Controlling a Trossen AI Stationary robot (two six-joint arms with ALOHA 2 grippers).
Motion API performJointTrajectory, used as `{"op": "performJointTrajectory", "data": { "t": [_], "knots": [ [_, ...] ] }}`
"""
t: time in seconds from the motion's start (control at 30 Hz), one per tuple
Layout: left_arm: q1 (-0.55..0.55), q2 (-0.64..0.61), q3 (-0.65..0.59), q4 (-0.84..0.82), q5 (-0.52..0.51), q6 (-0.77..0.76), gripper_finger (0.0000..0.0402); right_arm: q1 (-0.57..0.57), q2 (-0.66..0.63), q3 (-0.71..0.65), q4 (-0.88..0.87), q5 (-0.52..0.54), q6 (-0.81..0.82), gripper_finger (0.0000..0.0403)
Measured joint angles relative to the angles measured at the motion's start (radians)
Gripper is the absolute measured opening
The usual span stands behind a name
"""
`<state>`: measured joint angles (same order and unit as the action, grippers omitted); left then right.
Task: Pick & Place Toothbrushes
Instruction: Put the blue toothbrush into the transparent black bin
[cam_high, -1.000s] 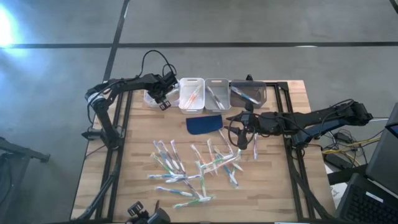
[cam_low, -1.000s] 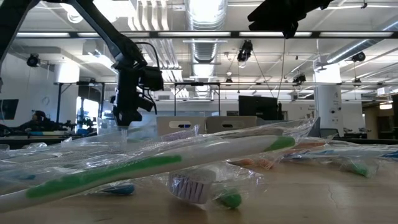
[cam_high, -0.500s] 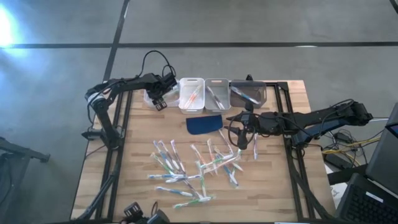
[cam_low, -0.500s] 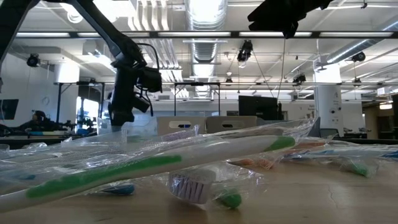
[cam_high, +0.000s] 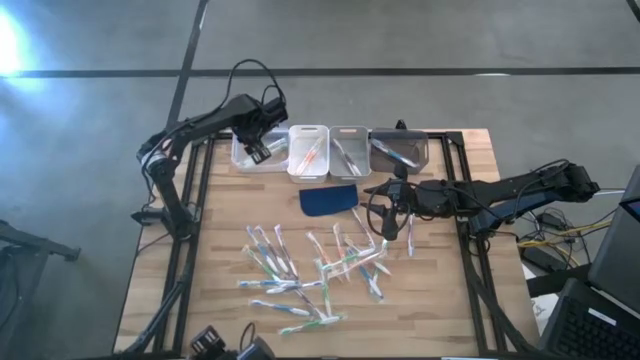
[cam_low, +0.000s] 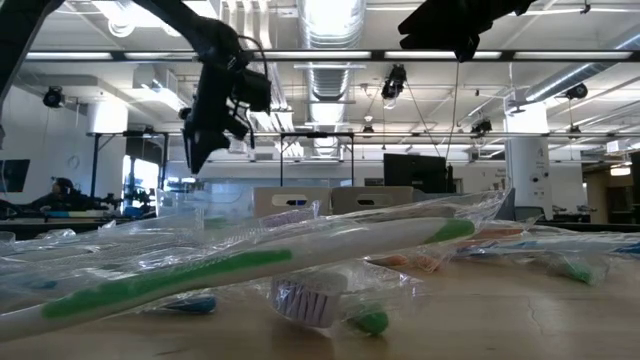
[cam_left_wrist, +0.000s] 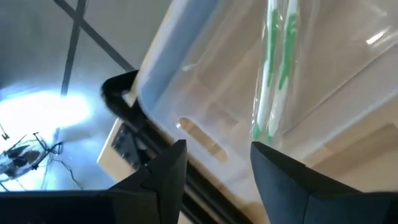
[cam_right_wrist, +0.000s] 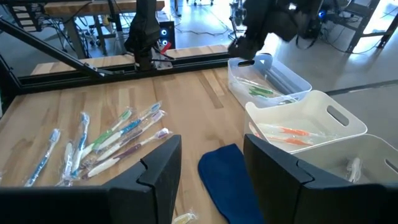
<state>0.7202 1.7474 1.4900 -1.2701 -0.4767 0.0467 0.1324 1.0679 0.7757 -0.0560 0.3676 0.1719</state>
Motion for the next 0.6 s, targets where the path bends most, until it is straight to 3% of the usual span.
{"op": "performJointTrajectory", "data": {
  "t": [0.3, 0.6],
  "knots": [
    [-0.080, -0.001, 0.188, -0.156, 0.008, -0.079, 0.0183, 0.000, 0.000, 0.000, 0.000, 0.000, 0.002, 0.0183],
    [-0.251, -0.017, 0.234, -0.180, 0.008, -0.082, 0.0180, 0.000, 0.000, 0.000, 0.000, 0.000, 0.004, 0.0201]
  ]
}}
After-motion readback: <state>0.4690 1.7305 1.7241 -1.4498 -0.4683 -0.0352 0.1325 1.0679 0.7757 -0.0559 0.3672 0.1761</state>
